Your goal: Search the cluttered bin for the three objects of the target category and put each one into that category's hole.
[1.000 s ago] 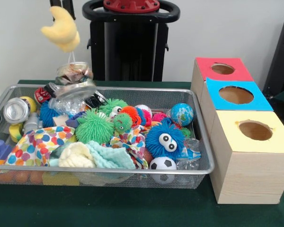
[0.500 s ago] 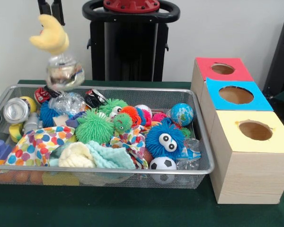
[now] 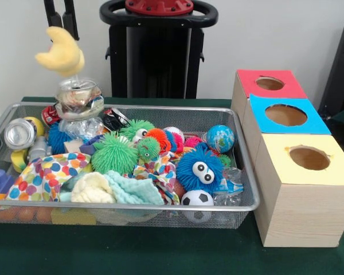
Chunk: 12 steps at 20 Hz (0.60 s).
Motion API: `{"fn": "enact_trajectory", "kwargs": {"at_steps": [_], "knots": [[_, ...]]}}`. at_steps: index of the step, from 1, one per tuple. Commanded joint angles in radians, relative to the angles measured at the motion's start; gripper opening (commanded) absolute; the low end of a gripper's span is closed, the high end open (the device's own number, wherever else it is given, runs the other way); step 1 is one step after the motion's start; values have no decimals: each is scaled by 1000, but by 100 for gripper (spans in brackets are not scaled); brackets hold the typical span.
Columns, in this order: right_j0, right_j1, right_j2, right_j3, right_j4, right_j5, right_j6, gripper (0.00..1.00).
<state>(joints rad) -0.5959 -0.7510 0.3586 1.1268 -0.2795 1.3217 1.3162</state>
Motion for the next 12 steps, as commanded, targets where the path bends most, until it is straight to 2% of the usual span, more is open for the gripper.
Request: {"fn": "enact_trajectory", "kwargs": {"at_steps": [1,5,7,9,12], "knots": [[14,48,17,-22,-51,125,-73,0],[17,58,9,-27,-58,108,-67,0],[14,75,6,-15,-61,35,-48,0],[6,101,12,3,-41,44,-49,0],[7,132,10,2,-39,107,-56,0]]}}
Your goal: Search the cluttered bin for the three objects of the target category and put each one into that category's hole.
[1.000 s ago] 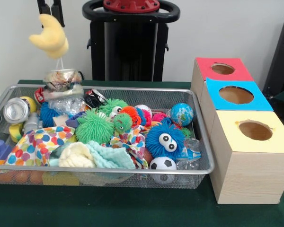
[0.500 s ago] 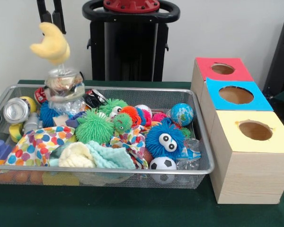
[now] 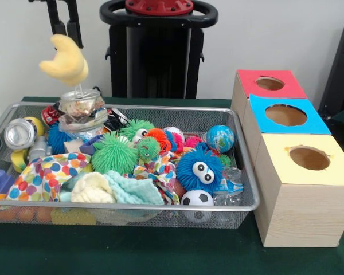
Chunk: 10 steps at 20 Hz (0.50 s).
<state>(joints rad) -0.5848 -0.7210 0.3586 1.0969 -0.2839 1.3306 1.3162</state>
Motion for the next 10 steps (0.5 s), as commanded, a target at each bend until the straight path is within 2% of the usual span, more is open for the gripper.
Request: {"fn": "enact_trajectory", "kwargs": {"at_steps": [1,3,6,10], "knots": [[-2,114,9,22,-37,125,-60,0],[6,143,10,-16,-47,237,-81,0],[16,184,9,-65,-62,335,-89,0],[25,215,9,-97,-82,390,-88,0]]}}
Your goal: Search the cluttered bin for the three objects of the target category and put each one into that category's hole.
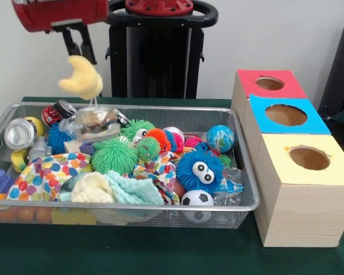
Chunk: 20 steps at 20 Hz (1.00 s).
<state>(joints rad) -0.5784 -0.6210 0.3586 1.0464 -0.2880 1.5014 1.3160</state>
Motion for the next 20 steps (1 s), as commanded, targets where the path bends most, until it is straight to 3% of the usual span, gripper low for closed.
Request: {"fn": "enact_trajectory", "kwargs": {"at_steps": [1,8,13,20], "knots": [[19,114,8,-43,-81,216,-88,0],[15,102,8,-6,-81,196,-65,0],[4,93,-21,121,-69,138,-21,0],[-13,142,-30,135,-77,144,-27,0]]}}
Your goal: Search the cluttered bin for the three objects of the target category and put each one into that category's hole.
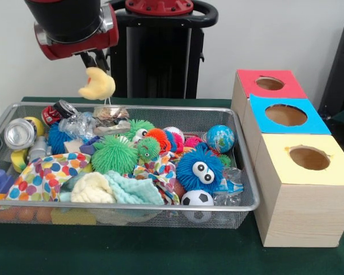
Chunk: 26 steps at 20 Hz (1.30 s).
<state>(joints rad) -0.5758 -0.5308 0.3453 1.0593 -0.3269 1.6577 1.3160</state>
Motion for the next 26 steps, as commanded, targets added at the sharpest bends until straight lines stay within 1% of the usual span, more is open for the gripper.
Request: {"fn": "enact_trajectory", "kwargs": {"at_steps": [1,6,8,11,13,16,17,21,23,24,25,26], "knots": [[-19,53,-17,126,-40,-12,-30,0],[-33,79,-20,138,-47,-24,-35,0],[-42,83,-22,159,-47,-27,-40,0],[-69,76,-16,225,-38,-121,-47,0],[-84,89,-8,249,-38,-187,-48,0],[-102,115,-3,274,-58,-291,-42,0],[-105,122,-2,280,-63,-323,-38,0],[-108,134,-3,285,-74,-371,-33,0],[-99,145,-9,272,-85,-406,-19,0],[-94,148,-19,269,-97,-447,0,0],[-87,152,-27,263,-112,-514,27,0],[-82,149,-31,264,-126,-622,70,0]]}}
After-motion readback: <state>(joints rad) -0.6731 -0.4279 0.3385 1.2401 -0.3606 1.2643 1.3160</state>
